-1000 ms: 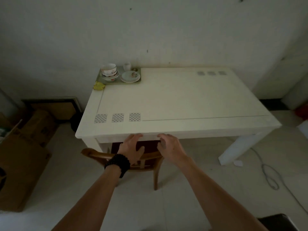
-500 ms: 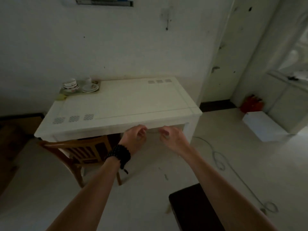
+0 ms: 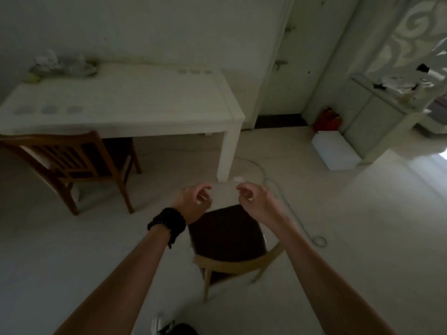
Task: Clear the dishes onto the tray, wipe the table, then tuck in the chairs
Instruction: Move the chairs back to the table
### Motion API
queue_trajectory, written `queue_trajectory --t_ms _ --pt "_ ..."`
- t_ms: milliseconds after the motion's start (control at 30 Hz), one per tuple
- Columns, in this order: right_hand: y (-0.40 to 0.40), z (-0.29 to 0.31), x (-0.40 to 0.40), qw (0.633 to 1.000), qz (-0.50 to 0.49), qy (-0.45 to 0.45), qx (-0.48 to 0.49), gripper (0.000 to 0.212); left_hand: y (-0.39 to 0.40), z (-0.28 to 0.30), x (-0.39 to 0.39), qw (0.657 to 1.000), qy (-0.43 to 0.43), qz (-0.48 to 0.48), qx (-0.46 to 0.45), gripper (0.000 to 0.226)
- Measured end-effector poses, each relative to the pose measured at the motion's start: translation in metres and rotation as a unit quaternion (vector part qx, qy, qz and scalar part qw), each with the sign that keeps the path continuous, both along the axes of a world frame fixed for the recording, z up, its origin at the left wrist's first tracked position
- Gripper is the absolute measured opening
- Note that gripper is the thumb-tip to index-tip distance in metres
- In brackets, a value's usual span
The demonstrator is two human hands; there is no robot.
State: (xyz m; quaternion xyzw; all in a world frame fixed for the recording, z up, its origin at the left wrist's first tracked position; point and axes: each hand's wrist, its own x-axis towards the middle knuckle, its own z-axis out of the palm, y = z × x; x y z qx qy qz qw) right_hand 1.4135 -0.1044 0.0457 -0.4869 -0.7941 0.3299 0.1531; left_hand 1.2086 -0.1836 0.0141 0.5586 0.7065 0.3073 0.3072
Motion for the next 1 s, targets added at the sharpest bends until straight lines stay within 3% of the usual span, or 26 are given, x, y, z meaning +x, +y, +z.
queue_trajectory --t_ms 133,367,500,600,767,1000 --pt "-0.02 -0.034 0.073 0.997 0.005 -0.054 -0.055 0.035 -0.026 -0.038 0.083 0.997 0.005 -0.016 -0.076 0.045" --pt "0.007 -0.113 0.158 0.974 0.066 -0.167 -0.138 0.063 -0.029 -0.115 0.158 0.959 0.079 -0.03 -0.27 0.082" --pt "0.051 -0.175 0.179 0.942 0.145 -0.251 -0.166 0.082 -0.006 -0.169 0.189 0.932 0.204 -0.054 -0.294 0.086" --pt "0.077 -0.216 0.184 0.922 0.206 -0.298 -0.136 0.087 0.023 -0.195 0.207 0.922 0.222 -0.043 -0.315 0.083" --pt "0.101 -0.248 0.176 0.911 0.245 -0.291 -0.158 0.094 0.047 -0.219 0.215 0.903 0.241 -0.051 -0.353 0.077" --pt "0.108 -0.286 0.181 0.879 0.332 -0.312 -0.141 0.065 0.038 -0.263 0.229 0.906 0.186 -0.028 -0.379 0.042"
